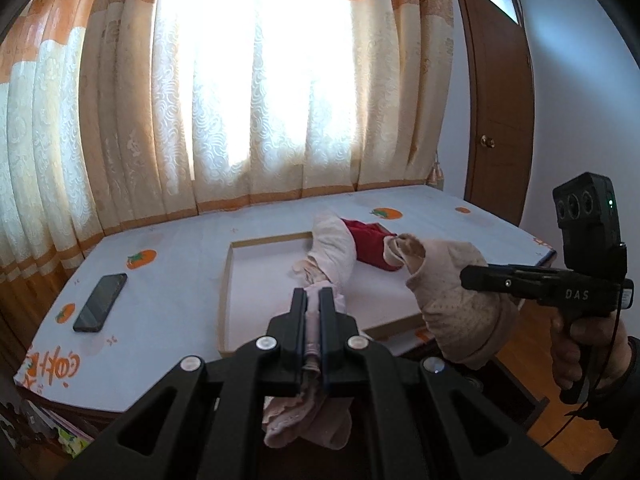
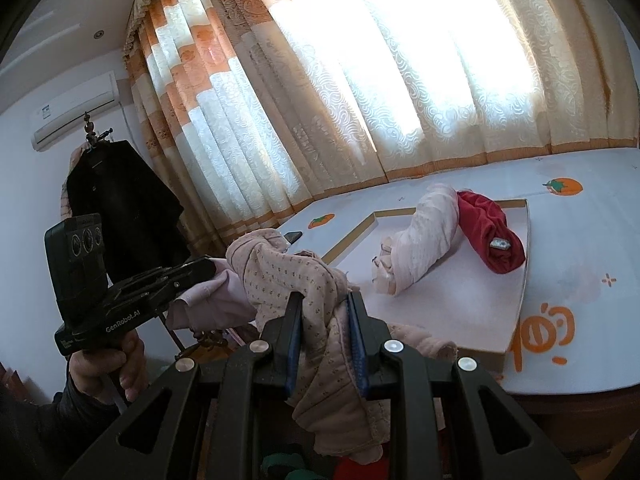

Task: Take underwear out of drawer
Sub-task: 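Lift both held garments out of the drawer and carry them over the tray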

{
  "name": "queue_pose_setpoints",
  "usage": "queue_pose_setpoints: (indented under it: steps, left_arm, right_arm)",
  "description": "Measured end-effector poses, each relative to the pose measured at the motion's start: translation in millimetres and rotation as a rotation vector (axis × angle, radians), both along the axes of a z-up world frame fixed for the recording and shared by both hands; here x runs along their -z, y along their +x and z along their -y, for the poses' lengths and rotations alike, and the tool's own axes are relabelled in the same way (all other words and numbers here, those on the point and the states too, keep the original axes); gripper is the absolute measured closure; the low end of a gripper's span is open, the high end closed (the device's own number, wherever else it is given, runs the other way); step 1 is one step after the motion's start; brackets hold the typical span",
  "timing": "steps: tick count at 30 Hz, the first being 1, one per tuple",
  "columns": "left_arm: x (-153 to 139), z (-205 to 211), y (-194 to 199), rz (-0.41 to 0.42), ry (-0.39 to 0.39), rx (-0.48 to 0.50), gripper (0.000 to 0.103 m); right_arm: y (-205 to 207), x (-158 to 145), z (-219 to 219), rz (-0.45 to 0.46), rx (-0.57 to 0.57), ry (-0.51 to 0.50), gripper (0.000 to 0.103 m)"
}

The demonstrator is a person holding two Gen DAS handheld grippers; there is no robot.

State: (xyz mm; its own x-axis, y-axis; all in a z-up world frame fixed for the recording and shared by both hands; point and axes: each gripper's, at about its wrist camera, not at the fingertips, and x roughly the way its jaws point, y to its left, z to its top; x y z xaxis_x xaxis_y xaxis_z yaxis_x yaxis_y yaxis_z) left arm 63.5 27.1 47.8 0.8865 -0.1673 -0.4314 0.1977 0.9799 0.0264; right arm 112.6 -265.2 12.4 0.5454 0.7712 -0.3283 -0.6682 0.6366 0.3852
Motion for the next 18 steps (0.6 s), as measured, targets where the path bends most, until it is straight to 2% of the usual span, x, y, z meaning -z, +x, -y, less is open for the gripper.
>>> queue_pose_setpoints:
  steps: [18]
  left_arm:
    - [-10.4, -11.3, 70.2, 0.016, 0.048, -0.034, 0.100]
  right_arm:
    - [55.5, -37.5, -34.8, -0.007, 0.013, -0.015, 0.079]
